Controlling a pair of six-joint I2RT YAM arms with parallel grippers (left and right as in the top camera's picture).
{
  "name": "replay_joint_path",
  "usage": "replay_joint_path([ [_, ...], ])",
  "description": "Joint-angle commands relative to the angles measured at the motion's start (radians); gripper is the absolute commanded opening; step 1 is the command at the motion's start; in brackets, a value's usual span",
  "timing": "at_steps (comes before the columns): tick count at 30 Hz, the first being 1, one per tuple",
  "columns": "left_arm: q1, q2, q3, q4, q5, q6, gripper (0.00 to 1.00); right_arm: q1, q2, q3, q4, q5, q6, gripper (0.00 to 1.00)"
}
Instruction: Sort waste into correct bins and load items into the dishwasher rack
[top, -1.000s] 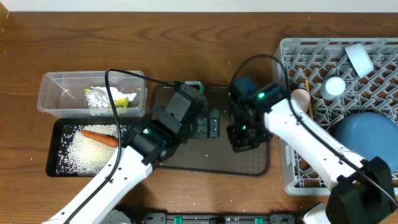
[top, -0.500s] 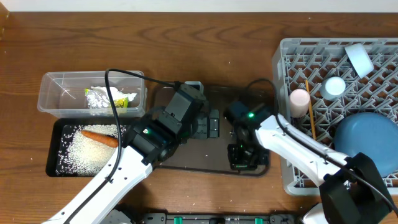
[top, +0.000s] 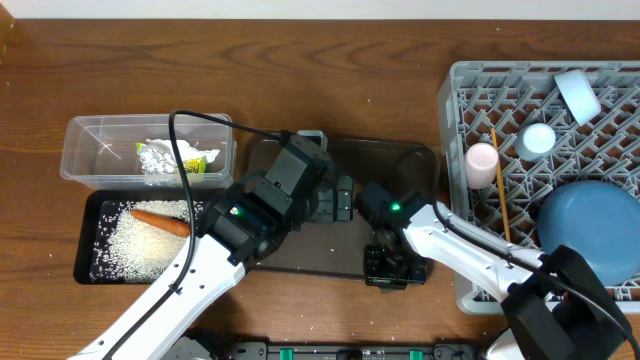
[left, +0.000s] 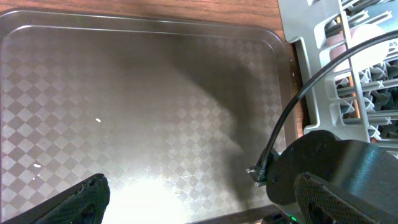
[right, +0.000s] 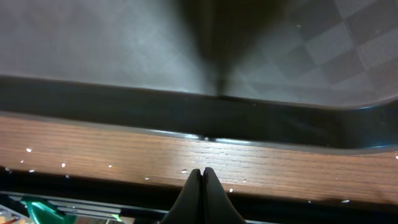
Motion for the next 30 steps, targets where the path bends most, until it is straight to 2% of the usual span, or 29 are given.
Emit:
replay_joint_path([
  [1, 0.002, 0.007, 0.003, -0.001, -0.012, 0.013, 0.98, 0.023, -0.008, -0.026, 0.019, 0.01, 0.039, 0.01],
  [30, 0.002, 0.007, 0.003, -0.001, -0.012, 0.013, 0.98, 0.037, -0.008, -0.05, 0.055, 0.145, 0.035, 0.01],
])
